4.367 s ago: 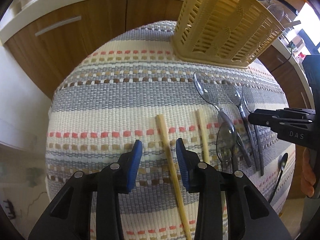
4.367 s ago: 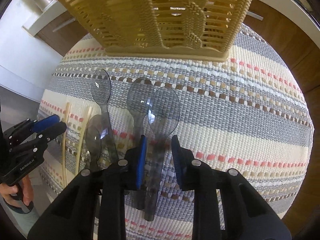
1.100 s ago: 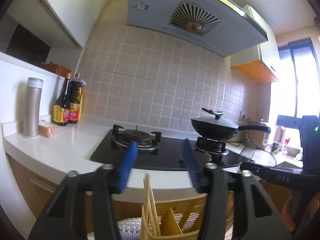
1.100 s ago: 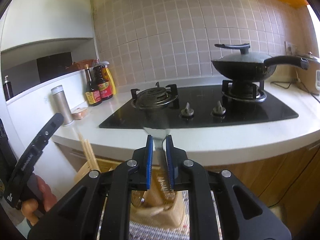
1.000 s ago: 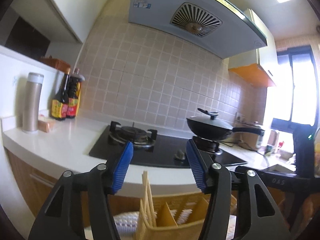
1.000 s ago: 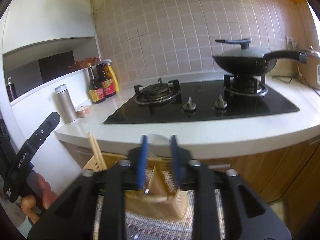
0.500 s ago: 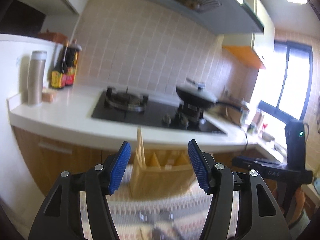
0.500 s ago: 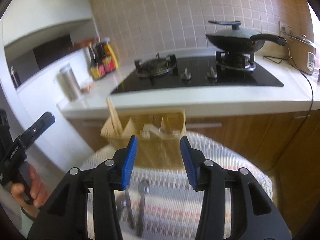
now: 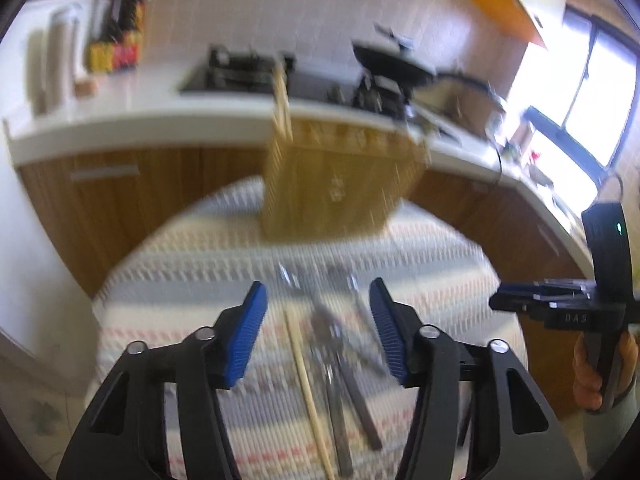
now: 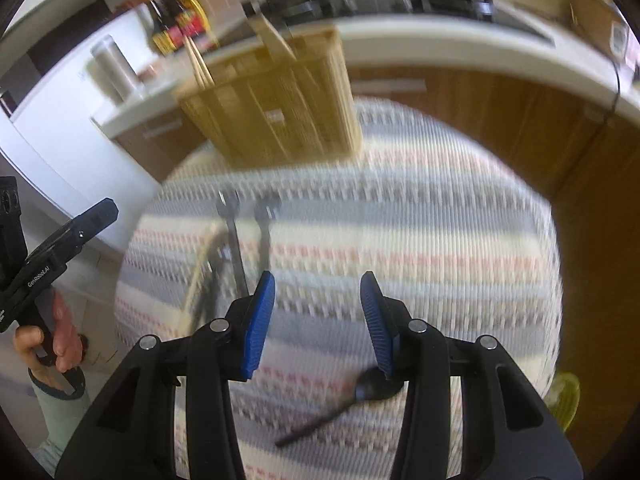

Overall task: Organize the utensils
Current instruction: 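Grasp a clear spoon with the left gripper while the right gripper grasps the black spoon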

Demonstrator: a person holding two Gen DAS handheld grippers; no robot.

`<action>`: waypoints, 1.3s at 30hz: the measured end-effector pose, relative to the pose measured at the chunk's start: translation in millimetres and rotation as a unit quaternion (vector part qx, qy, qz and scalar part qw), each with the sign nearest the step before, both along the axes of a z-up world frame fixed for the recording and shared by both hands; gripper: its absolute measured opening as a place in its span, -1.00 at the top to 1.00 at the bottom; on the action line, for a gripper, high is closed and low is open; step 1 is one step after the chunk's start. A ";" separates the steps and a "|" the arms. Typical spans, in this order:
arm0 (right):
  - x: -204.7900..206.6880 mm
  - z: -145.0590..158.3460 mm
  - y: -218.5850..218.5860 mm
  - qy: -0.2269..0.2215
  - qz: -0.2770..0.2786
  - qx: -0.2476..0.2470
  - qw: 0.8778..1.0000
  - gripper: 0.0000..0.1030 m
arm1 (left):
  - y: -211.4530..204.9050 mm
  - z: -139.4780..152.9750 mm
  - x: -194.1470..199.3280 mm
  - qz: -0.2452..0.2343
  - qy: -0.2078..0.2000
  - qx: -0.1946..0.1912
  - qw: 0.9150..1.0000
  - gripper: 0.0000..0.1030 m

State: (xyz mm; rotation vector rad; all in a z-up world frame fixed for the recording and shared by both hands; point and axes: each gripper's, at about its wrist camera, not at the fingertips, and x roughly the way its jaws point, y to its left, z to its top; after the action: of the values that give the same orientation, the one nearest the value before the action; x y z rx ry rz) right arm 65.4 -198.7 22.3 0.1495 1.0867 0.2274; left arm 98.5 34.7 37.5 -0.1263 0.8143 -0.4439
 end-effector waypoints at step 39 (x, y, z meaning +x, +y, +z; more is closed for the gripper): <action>-28.7 -90.5 53.5 0.048 0.031 -0.125 0.990 0.90 | -105.9 -92.3 35.1 -0.032 0.139 0.120 0.982 0.85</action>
State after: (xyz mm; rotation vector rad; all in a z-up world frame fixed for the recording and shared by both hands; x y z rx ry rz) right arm 36.6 -145.2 -68.2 -0.0996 1.2079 0.1391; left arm 133.6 -71.2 -54.8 0.0648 1.1435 -0.3893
